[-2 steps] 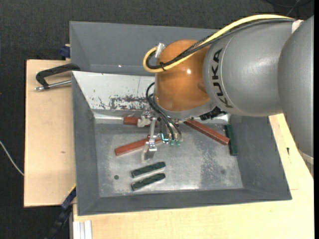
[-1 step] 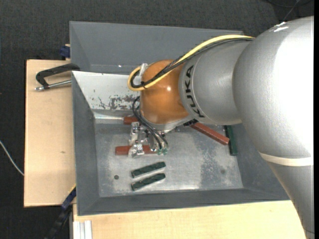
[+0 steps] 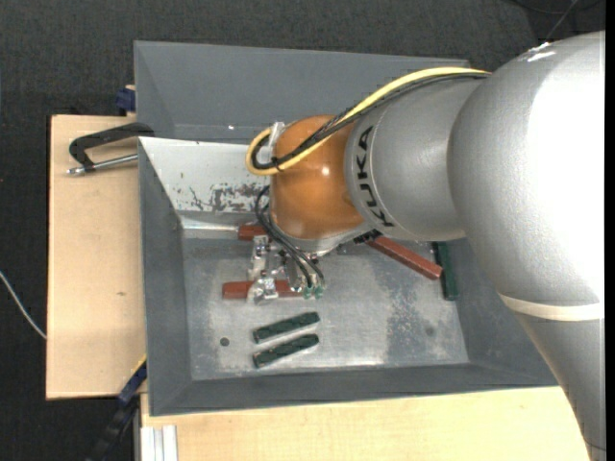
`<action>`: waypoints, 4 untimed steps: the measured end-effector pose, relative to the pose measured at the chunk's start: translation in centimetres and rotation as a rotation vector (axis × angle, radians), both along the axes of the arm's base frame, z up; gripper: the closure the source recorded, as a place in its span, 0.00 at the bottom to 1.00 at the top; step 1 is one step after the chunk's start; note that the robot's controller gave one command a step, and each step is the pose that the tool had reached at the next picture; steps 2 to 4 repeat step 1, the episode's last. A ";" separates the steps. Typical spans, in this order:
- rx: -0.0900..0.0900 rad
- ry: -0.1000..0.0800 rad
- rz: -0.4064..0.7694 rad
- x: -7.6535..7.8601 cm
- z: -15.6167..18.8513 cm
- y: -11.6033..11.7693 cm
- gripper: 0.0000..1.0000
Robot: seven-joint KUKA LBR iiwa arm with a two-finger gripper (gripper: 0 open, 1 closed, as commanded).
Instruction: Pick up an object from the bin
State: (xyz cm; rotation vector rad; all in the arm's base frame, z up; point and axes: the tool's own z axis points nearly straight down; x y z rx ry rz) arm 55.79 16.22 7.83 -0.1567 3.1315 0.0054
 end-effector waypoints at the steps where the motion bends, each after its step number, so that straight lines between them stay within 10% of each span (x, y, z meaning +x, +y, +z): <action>1: -0.001 -0.001 0.012 1.2 14.4 0.1 1.00; 4: -0.001 -0.001 0.012 1.2 14.4 0.1 1.00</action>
Offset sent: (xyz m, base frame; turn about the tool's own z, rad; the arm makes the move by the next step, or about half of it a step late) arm 0.0000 0.0000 0.0000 0.0000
